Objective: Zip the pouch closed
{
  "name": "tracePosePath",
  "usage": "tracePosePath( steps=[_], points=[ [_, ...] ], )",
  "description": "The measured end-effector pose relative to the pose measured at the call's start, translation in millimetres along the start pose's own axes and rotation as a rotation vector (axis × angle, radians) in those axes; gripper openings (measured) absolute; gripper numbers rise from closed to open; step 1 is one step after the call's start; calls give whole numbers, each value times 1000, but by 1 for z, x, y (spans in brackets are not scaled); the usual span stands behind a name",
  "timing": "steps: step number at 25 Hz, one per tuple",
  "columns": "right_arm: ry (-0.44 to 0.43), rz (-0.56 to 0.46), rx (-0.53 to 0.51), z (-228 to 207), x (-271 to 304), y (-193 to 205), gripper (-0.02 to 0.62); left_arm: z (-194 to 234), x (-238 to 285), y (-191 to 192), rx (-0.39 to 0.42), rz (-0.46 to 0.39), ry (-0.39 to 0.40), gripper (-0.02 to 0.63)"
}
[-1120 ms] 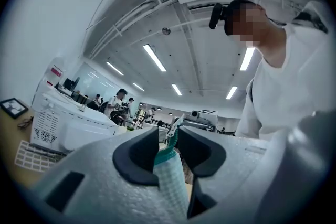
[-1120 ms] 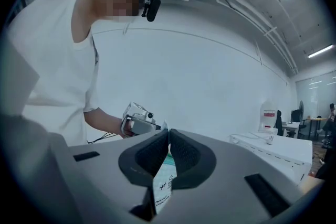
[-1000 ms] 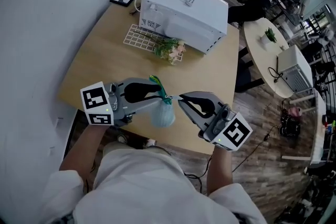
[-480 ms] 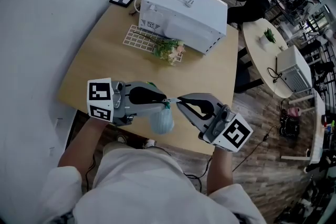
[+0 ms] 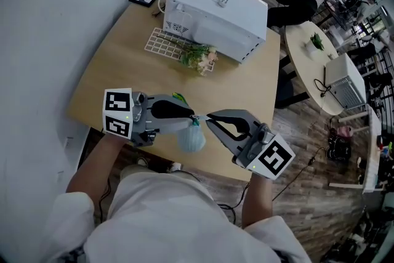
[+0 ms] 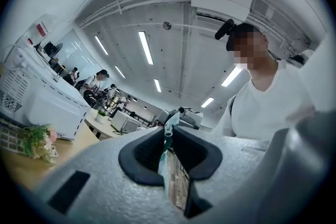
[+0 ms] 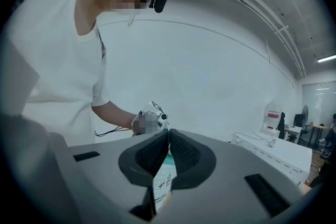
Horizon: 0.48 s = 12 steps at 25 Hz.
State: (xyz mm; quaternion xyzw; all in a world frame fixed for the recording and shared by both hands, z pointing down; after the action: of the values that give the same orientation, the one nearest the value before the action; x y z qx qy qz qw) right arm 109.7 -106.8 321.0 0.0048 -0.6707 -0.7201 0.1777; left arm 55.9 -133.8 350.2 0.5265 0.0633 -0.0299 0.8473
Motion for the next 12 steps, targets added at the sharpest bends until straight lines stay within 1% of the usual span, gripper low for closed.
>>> tracePosePath(
  steps=[7,12],
  points=[
    [17,-17,-5,0,1,-1,18,-2,1,-1,25,14,-17,54],
    [11,23,-16,1,6,2,35,2,-2,2,19,60,-49,51]
  ],
)
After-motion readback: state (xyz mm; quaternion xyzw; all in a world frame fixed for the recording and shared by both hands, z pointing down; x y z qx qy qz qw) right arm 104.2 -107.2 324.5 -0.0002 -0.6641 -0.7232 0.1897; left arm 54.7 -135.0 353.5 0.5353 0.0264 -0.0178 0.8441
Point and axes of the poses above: the fingertips, and each gripper's own axes: x forward along the fingers, z to its left, y out of its underside, the point moved 2 cm from there along -x, backward along the fingers, and after that the axes turned 13 degrees about -y, right-handed, at the moved point
